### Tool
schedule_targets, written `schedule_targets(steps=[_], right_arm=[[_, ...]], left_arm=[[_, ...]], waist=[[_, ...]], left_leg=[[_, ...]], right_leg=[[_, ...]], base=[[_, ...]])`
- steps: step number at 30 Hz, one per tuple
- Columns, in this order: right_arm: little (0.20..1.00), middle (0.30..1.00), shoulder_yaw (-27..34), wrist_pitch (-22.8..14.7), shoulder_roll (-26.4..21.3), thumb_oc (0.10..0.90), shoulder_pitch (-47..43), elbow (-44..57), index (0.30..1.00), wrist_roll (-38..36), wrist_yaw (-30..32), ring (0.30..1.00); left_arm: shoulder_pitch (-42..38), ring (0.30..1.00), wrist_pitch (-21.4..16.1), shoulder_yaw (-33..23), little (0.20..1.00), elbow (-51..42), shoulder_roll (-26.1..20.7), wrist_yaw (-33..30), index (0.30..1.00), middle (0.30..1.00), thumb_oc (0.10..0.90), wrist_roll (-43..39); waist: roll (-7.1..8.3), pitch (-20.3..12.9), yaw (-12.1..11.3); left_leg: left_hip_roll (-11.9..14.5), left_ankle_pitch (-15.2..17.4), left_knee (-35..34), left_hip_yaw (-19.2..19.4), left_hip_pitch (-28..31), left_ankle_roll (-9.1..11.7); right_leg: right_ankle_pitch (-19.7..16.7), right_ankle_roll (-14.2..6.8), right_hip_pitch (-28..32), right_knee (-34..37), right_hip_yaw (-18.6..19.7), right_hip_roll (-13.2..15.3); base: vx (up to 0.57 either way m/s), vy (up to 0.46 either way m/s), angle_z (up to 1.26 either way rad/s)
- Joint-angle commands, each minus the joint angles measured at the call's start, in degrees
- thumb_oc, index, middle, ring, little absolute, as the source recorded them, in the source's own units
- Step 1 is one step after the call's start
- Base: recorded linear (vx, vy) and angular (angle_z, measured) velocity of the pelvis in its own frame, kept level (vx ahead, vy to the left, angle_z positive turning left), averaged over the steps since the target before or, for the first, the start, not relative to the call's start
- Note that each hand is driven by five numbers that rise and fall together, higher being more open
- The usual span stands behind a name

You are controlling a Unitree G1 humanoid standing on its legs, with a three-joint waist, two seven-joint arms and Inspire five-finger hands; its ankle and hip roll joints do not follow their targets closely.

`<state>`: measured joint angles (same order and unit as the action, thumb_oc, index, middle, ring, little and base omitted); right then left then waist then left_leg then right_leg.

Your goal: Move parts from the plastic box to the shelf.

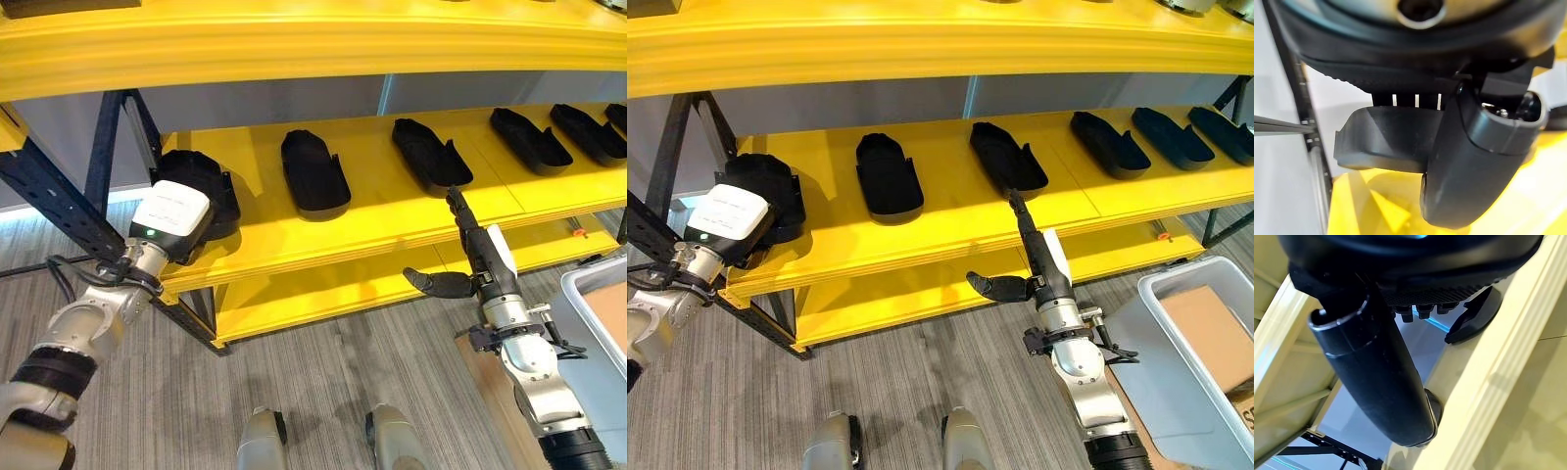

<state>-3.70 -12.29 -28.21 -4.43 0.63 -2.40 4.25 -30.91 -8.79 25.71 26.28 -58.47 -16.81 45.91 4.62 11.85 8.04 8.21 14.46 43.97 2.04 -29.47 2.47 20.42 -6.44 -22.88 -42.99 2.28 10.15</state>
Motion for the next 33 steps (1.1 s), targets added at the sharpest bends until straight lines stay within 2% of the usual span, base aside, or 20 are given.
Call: schedule_targets(steps=[1, 11, 22, 33], right_arm=[[1.000, 1.000, 3.1, -7.1, -4.4, 0.900, -3.7, 4.0, 1.000, -2.0, 2.1, 1.000], [1.000, 1.000, 3.8, -7.9, -4.8, 0.900, -3.0, 3.8, 1.000, -3.2, 2.8, 1.000], [1.000, 1.000, 4.3, -8.1, -4.9, 0.900, -1.9, 4.3, 1.000, -2.8, 3.3, 1.000], [1.000, 1.000, 4.9, -8.2, -5.6, 0.900, -1.3, 5.3, 1.000, -3.5, 3.4, 1.000]], left_arm=[[-9.3, 0.300, 1.7, -3.1, 0.300, -1.3, -2.7, -5.9, 0.300, 0.300, 0.400, 0.4], [-15.0, 0.300, 1.8, 2.7, 0.300, 4.2, -2.5, -6.2, 0.300, 0.300, 0.400, 1.2], [-15.0, 0.300, 3.5, 1.8, 0.300, 9.7, -0.8, -7.2, 0.300, 0.300, 0.400, -0.2], [-19.1, 0.300, 4.9, 3.6, 0.300, 15.8, -1.1, -7.8, 0.300, 0.300, 0.400, -2.5]], waist=[[-2.43, -2.2, 0.4], [-2.78, -1.7, 1.1], [-2.51, -1.6, 1.1], [-2.21, -0.9, 1.4]], left_leg=[[5.4, -0.1, -1.8, -4.4, 2.7, 2.1], [5.3, 0.4, -0.1, -4.6, 0.1, 1.9], [5.2, 0.5, 0.3, -4.5, -0.8, 1.8], [4.9, 0.6, 1.0, -4.3, -2.2, 1.5]], right_leg=[[-1.6, 0.9, 6.3, 5.9, 0.9, 2.4], [-1.4, 0.8, 3.7, 4.5, 1.5, 2.5], [-1.6, 0.5, 2.8, 4.4, 1.7, 2.6], [-2.3, 0.1, 1.8, 5.0, 2.0, 3.0]], base=[[-0.02, 0.006, -0.03], [-0.01, 0.001, -0.03], [0.00, 0.005, -0.01], [0.01, 0.011, 0.00]])
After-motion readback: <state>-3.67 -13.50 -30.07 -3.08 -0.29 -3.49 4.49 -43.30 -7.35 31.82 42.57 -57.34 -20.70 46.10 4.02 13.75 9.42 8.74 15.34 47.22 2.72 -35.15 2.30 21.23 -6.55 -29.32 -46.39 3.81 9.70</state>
